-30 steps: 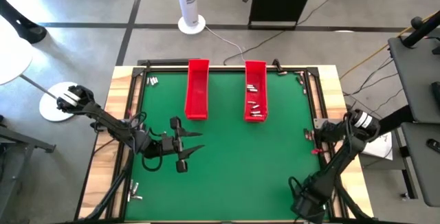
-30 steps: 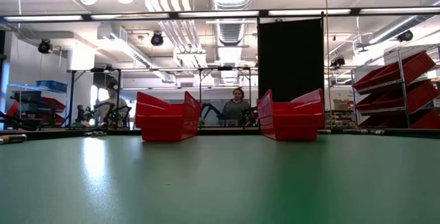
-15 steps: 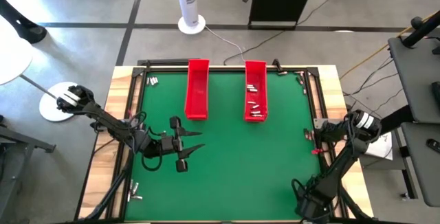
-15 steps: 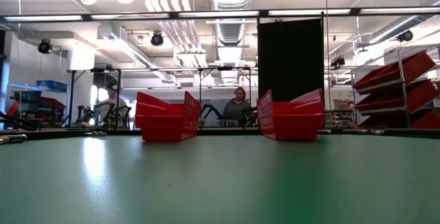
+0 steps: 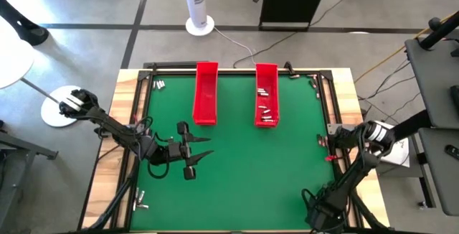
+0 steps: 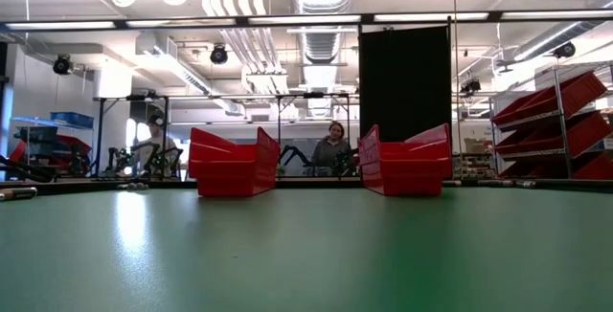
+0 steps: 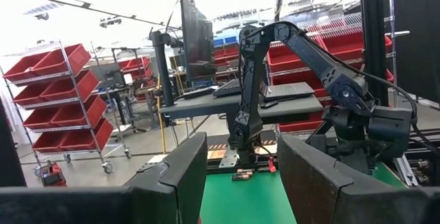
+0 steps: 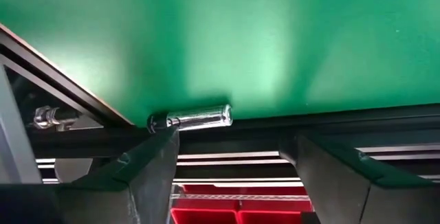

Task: Sort batteries
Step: Put the silver battery into the right red bin

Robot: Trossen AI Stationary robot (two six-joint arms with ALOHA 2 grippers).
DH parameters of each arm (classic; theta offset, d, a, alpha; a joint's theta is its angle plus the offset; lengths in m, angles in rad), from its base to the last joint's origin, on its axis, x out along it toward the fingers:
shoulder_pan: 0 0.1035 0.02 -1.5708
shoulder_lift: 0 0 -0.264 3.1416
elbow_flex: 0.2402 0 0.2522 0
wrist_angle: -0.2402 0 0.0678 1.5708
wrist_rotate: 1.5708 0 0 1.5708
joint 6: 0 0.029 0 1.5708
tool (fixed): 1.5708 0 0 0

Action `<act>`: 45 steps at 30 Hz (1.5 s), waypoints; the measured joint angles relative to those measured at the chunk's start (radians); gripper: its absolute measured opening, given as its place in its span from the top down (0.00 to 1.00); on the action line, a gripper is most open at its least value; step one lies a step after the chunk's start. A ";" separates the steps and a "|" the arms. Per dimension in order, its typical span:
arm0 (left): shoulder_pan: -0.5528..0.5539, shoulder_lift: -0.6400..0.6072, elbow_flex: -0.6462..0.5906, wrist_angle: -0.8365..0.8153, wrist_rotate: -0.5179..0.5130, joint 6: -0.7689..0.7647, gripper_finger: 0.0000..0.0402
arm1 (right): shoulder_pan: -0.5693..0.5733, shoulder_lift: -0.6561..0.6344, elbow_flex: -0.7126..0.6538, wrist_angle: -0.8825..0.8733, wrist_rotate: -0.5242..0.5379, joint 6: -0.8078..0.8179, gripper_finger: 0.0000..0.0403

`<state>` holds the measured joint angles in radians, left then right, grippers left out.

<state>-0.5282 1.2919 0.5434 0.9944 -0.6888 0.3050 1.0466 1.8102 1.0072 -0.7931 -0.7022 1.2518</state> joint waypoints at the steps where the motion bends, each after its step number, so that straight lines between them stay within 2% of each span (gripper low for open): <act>1: 0.000 0.000 0.000 0.000 0.000 0.000 0.61 | 0.000 0.002 0.000 0.000 0.000 -0.003 0.32; 10: 0.000 0.000 0.000 0.000 0.000 0.000 0.61 | -0.013 -0.002 0.009 -0.024 0.028 0.028 0.35; 12: 0.000 0.000 0.000 0.000 0.000 0.000 0.61 | -0.021 -0.002 0.019 -0.050 0.071 0.004 0.36; 17: 0.000 0.000 0.000 0.001 0.000 0.000 0.61 | -0.050 -0.004 0.035 -0.179 0.134 -0.043 0.35; 21: 0.000 0.000 0.000 0.001 0.000 -0.003 0.61 | -0.073 -0.014 0.061 -0.269 0.138 -0.079 0.33; 29: 0.000 0.000 0.000 0.001 0.000 -0.003 0.61 | -0.040 -0.033 0.119 -0.179 0.096 -0.041 0.30; 37: 0.000 0.000 0.000 0.001 0.000 -0.003 0.61 | -0.003 -0.019 0.065 -0.155 0.073 -0.008 0.25; 45: 0.000 0.000 0.000 0.004 0.000 -0.003 0.61 | -0.005 -0.021 0.005 -0.148 0.069 -0.043 0.28</act>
<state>-0.5282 1.2919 0.5434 0.9989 -0.6888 0.3016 1.0419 1.7892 1.0123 -0.9409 -0.6333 1.2092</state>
